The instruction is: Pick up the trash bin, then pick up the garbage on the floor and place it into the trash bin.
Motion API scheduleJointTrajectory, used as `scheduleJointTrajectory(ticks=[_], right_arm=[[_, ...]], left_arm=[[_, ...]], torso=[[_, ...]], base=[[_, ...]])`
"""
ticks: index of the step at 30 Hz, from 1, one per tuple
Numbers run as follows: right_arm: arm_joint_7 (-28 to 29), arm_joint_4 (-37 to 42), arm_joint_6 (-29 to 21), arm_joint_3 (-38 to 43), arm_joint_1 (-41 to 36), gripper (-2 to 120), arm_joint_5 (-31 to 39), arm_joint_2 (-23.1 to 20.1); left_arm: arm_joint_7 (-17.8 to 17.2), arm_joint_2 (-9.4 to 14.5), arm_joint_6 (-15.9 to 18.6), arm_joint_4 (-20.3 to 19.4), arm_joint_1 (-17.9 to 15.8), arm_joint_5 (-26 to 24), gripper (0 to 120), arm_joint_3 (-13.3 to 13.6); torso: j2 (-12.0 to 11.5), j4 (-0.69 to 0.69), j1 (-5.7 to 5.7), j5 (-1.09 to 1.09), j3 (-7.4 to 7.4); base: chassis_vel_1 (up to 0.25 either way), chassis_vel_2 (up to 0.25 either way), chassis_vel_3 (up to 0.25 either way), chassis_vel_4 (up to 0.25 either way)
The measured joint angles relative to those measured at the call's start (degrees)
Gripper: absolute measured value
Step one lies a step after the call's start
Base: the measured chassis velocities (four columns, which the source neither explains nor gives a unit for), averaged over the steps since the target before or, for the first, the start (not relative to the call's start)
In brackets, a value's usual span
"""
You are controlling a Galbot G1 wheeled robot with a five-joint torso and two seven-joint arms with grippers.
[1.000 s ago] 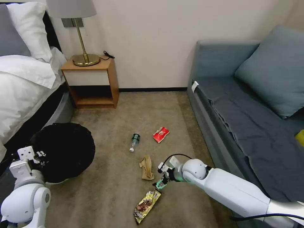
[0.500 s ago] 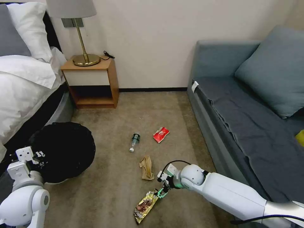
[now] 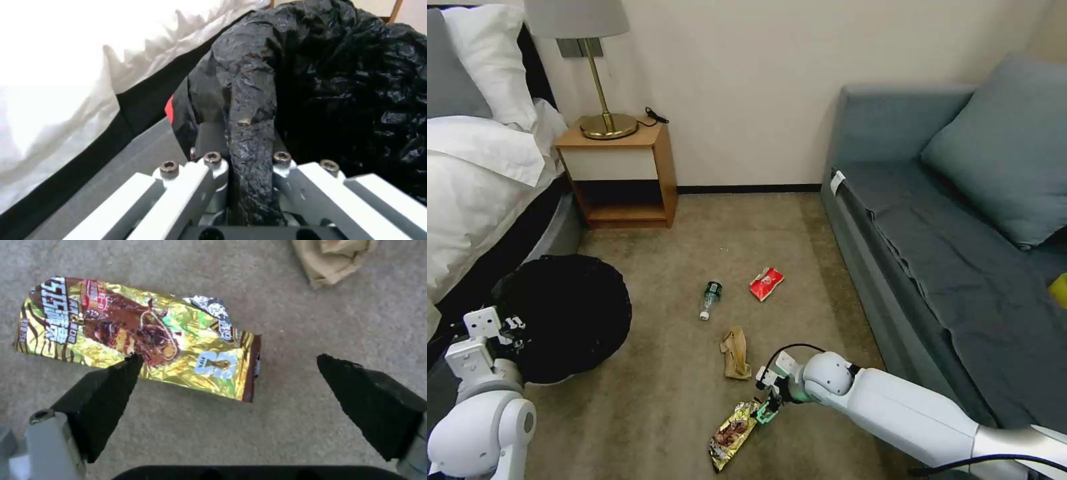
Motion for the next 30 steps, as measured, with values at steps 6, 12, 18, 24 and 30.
scheduleJointTrajectory(ticks=[6, 12, 18, 24, 30], right_arm=[[-0.3, -2.2, 0.6, -0.4, 0.0, 100, -1.1, 1.4], [-0.6, -4.9, 1.0, -0.5, 0.0, 100, -2.4, 2.8], [-1.1, -6.5, 1.3, -0.5, 0.0, 100, -3.5, 3.0], [-1.5, -9.0, 1.6, 0.1, -0.3, 100, -4.7, 3.4], [-1.8, -9.5, 1.8, 0.4, -0.8, 99, -5.1, 4.1]], left_arm=[[0.0, 0.2, 0.1, -0.1, 0.0, -0.3, 4, -0.5], [0.0, 0.2, 0.2, -0.1, 0.1, -0.3, 4, -0.6], [0.1, 0.0, 0.1, 0.0, 0.2, -0.4, 4, -0.8], [0.1, -0.3, -0.1, 0.0, 0.3, -0.4, 4, -0.9], [0.2, -0.6, -0.4, 0.0, 0.6, -0.4, 4, -0.9]], torso=[[0.0, 0.00, 0.00, -0.01, 0.00], [0.0, 0.00, 0.00, 0.00, 0.00], [0.0, 0.00, 0.00, 0.00, 0.00], [0.0, 0.00, 0.00, 0.00, 0.00], [0.0, 0.00, 0.00, 0.00, 0.00]], base=[[0.000, 0.000, 0.000, 0.000], [0.000, 0.000, 0.000, 0.000], [0.000, 0.000, 0.000, 0.000], [0.000, 0.000, 0.000, 0.000], [0.000, 0.000, 0.000, 0.000]])
